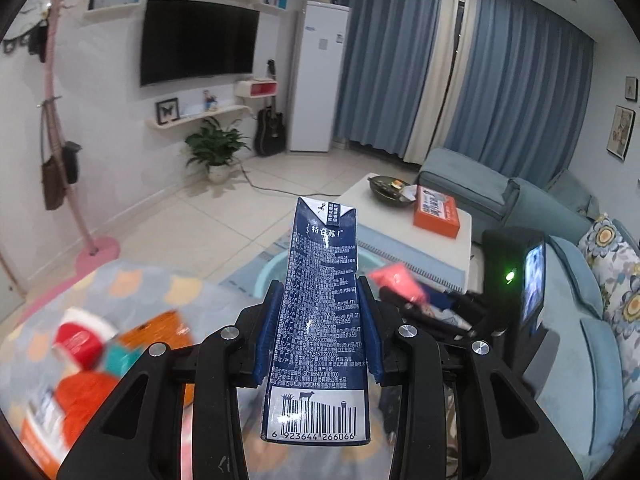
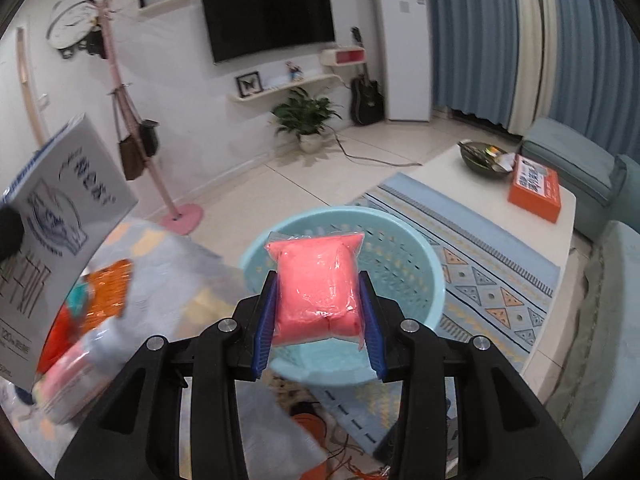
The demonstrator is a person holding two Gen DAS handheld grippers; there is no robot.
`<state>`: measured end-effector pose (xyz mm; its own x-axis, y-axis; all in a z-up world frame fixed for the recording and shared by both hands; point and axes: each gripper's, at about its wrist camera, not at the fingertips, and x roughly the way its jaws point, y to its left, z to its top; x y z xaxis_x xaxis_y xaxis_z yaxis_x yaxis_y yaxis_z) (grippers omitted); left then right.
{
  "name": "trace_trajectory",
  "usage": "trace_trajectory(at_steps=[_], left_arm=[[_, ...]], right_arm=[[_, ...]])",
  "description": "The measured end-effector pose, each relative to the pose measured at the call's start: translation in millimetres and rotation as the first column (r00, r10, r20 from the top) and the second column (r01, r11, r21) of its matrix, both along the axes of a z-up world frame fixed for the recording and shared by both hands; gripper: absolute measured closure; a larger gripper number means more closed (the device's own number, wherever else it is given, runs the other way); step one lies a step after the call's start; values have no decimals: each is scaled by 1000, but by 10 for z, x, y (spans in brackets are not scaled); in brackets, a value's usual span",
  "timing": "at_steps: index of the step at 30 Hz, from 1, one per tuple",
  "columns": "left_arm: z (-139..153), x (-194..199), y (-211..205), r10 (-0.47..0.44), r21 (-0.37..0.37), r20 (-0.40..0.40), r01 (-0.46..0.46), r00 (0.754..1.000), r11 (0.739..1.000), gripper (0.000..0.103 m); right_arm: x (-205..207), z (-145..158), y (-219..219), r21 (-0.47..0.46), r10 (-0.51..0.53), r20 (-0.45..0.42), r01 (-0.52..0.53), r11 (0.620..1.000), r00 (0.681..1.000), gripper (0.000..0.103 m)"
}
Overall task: Collect trash
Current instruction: 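Carry both items over the blue basket and open both tools to drop them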
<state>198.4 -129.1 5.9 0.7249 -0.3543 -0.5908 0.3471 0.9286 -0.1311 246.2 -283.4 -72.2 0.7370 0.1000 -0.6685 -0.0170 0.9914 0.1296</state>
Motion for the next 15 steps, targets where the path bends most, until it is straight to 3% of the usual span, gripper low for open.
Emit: trace_trajectory(at_steps=[12,15], left_arm=[[-516,747,-292,4,-56,-131,-11,991,998,68],[-570,881,-352,-6,-66,-149,-4,989,998,68]], right_arm=[[630,-695,-237,46,-54,-185,64,997,981,66],[667,-793,-280,45,-69,-216,81,996,974,56]])
